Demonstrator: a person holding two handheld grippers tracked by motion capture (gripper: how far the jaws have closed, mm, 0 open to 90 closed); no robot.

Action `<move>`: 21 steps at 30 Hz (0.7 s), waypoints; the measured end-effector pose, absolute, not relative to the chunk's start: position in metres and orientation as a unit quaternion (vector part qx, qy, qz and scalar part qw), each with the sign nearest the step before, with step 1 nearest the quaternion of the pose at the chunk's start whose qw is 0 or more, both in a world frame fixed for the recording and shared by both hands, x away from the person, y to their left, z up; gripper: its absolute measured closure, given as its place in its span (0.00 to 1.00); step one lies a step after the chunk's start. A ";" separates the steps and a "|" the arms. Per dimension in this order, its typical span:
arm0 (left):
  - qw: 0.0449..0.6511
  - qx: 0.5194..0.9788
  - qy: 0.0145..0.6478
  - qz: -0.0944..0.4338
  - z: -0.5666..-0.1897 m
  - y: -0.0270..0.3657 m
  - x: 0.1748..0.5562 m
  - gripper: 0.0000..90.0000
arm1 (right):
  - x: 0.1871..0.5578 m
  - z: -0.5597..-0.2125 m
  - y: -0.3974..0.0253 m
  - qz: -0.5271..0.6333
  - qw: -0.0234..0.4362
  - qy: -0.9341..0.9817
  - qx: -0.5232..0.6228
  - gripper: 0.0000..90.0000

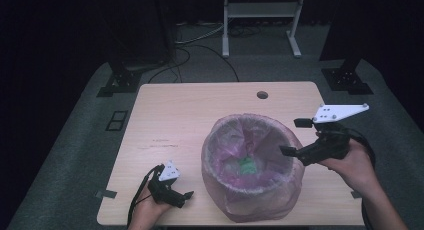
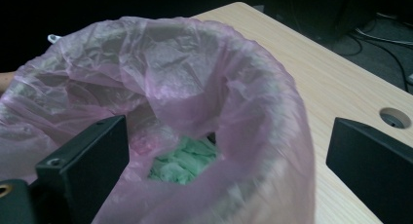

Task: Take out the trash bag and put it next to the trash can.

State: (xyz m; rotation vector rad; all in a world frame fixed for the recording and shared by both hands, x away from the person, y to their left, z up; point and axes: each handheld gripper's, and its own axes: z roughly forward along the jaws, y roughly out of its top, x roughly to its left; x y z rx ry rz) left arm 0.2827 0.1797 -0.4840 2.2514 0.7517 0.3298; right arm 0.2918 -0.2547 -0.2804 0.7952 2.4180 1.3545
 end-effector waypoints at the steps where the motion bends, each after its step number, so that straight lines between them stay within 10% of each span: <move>1: 0.364 0.875 0.292 0.128 -0.484 0.180 0.283 0.00 | 0.292 -0.280 -0.252 0.466 0.127 0.833 0.270 0.01; 21: 0.363 0.875 0.293 0.128 -0.484 0.180 0.283 0.00 | 0.305 -0.272 -0.193 0.465 0.104 0.851 0.222 0.01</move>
